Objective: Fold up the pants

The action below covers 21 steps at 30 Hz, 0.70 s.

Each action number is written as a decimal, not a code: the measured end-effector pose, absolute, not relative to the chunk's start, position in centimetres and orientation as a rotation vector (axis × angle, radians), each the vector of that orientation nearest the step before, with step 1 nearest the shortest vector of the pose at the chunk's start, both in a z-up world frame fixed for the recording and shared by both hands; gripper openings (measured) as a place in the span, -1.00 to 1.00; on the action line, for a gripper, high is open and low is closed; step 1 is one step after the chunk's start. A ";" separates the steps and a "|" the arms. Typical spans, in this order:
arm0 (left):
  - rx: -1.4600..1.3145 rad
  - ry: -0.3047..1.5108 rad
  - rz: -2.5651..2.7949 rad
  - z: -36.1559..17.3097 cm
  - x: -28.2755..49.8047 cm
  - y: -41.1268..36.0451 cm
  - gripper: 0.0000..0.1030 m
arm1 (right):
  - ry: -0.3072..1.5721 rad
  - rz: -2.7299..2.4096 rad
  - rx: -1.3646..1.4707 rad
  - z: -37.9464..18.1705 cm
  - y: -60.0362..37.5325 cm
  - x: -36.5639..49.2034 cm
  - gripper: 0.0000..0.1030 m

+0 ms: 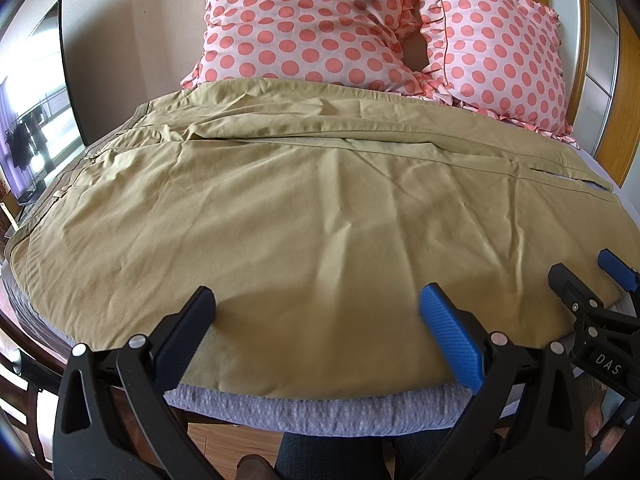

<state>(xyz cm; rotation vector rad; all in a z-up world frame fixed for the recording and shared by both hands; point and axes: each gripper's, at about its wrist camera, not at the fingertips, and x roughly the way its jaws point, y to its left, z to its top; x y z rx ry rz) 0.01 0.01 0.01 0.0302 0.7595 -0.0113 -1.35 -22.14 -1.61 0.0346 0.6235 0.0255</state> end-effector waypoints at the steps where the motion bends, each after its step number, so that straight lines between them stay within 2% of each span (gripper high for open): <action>1: 0.030 0.760 -0.011 0.0 0.0 0.0 0.97 | 0.625 0.025 0.035 -1.6 -22.1 -1.3 0.97; 16: 0.034 0.763 -0.024 -0.5 -0.3 -0.2 0.97 | 0.662 0.044 0.025 -1.7 -22.4 -0.8 0.97; 19: 0.038 0.770 -0.045 -0.4 -0.5 0.0 0.97 | 0.720 0.046 0.044 -0.9 -23.3 0.2 0.97; 21: 0.031 0.771 -0.065 -0.1 -0.5 0.3 0.97 | 0.676 0.010 0.087 1.0 -25.5 0.8 0.97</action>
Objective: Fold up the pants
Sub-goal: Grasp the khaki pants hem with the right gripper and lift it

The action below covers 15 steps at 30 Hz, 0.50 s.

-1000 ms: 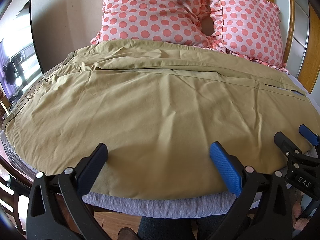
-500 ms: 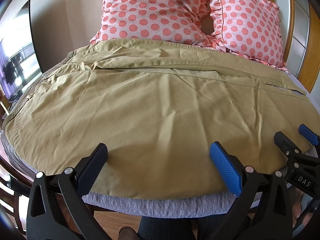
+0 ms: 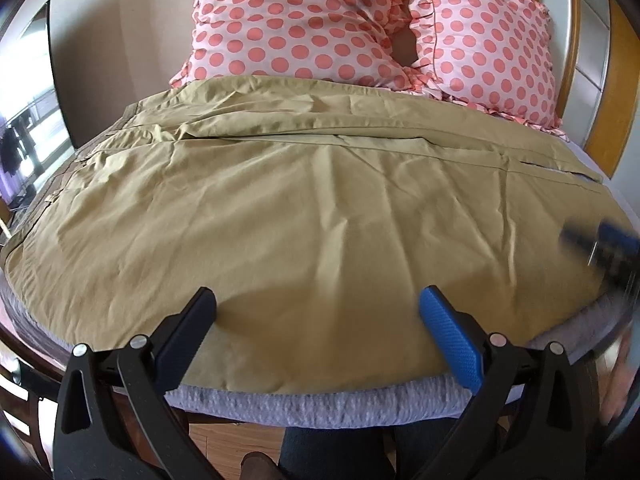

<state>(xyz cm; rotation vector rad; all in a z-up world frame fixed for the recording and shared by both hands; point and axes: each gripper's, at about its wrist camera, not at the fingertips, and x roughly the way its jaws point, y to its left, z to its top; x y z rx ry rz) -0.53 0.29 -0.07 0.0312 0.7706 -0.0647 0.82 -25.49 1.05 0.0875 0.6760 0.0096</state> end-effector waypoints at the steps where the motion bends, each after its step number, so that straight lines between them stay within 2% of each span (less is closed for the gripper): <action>1: 0.022 0.759 -0.070 0.2 -0.5 0.6 0.97 | 0.647 -0.028 0.111 2.4 -27.0 1.4 0.97; 5: -0.014 0.673 -0.066 1.9 -0.4 1.7 0.97 | 0.643 -0.185 0.252 6.0 -34.3 6.2 0.97; 9: -0.015 0.626 -0.069 3.5 0.2 1.7 0.97 | 0.732 -0.384 0.394 6.0 -41.7 13.8 0.96; 12: -0.001 0.598 -0.082 4.0 0.8 1.5 0.97 | 0.807 -0.495 0.488 4.5 -45.7 19.3 0.67; 15: 0.016 0.581 -0.094 4.2 1.6 1.0 0.97 | 0.857 -0.585 0.572 2.9 -48.5 23.5 0.55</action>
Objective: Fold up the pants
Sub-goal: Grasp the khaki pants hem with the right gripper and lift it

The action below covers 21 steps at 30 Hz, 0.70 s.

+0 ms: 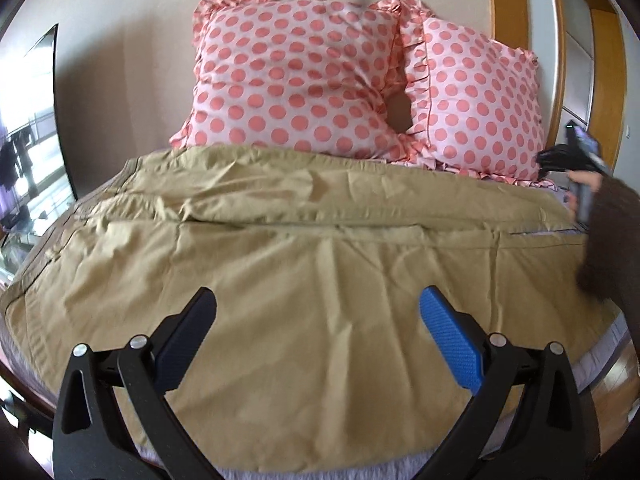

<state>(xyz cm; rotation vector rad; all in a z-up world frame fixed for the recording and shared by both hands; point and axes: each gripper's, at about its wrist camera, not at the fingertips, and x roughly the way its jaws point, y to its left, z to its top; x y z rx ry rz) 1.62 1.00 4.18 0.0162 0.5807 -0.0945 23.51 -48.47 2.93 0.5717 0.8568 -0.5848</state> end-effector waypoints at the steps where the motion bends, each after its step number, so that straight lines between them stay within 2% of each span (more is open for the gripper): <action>1: 0.019 0.581 -0.100 4.2 2.0 0.9 0.97 | 0.868 -0.610 0.591 2.5 -49.0 24.6 0.54; 7: 0.022 0.620 -0.111 3.2 3.9 0.5 0.97 | 0.949 -0.751 0.569 0.6 -50.2 28.2 0.50; 8: 0.019 0.629 -0.112 3.1 4.1 0.5 0.97 | 0.954 -0.783 0.528 0.2 -50.1 28.1 0.30; 10: 0.007 0.645 -0.121 2.7 4.5 0.6 0.97 | 0.921 -0.777 0.490 0.1 -49.8 27.4 0.12; 12: -0.014 0.657 -0.131 2.6 4.7 0.8 0.97 | 0.880 -0.746 0.491 0.1 -49.5 26.1 -0.62; 13: -0.025 0.660 -0.138 2.5 4.7 1.0 0.97 | 0.867 -0.732 0.510 -0.1 -50.0 25.9 -0.70; 14: -0.042 0.664 -0.149 2.5 4.8 1.2 0.97 | 0.842 -0.713 0.552 -0.3 -50.6 24.9 -0.88; 16: -0.086 0.671 -0.172 2.6 4.7 1.9 0.97 | 0.786 -0.647 0.680 -0.7 -52.2 22.6 -0.96; 21: -0.174 0.637 -0.193 3.5 3.9 4.2 0.97 | 0.605 -0.471 0.841 1.9 -51.9 15.0 -0.97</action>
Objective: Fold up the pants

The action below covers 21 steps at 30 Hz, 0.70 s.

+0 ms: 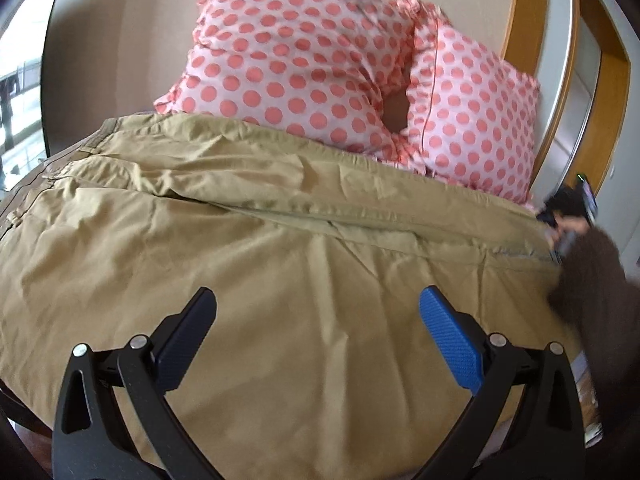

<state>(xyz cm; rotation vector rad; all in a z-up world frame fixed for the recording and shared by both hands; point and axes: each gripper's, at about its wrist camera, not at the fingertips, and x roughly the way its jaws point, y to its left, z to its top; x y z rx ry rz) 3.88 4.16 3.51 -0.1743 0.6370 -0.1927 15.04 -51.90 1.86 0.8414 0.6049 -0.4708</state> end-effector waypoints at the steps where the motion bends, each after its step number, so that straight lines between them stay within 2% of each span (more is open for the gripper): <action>1: -0.185 0.625 -0.196 3.7 3.7 4.6 0.97 | 0.565 -0.434 0.852 2.5 -51.7 12.6 -0.97; 4: -0.204 0.587 -0.192 4.7 3.3 5.9 0.97 | 0.469 -0.330 0.875 4.2 -49.1 3.8 -0.98; 8: -0.214 0.553 -0.158 6.1 3.5 7.5 0.97 | 0.456 -0.317 0.942 2.9 -47.2 -6.3 -0.98; 11: -0.270 0.518 -0.169 7.3 4.3 9.1 0.97 | 0.546 -0.297 0.999 0.3 -47.0 -7.2 -0.96; 13: -0.280 0.506 -0.151 8.0 5.0 10.0 0.97 | 0.588 -0.288 1.047 -0.5 -47.5 -6.1 -0.87; 14: -0.266 0.500 -0.126 8.3 5.4 10.5 0.97 | 0.600 -0.277 1.077 -0.9 -47.8 -5.6 -0.61; 15: -0.259 0.501 -0.112 8.6 5.8 10.9 0.97 | 0.603 -0.267 1.090 -1.0 -47.7 -5.4 -0.12; 17: -0.271 0.508 -0.119 8.7 6.3 11.8 0.97 | 0.604 -0.266 1.096 -0.7 -47.6 -4.8 0.25; 21: -0.352 0.541 -0.170 8.7 8.7 14.4 0.97 | 0.602 -0.292 1.090 -1.0 -47.8 -4.5 0.22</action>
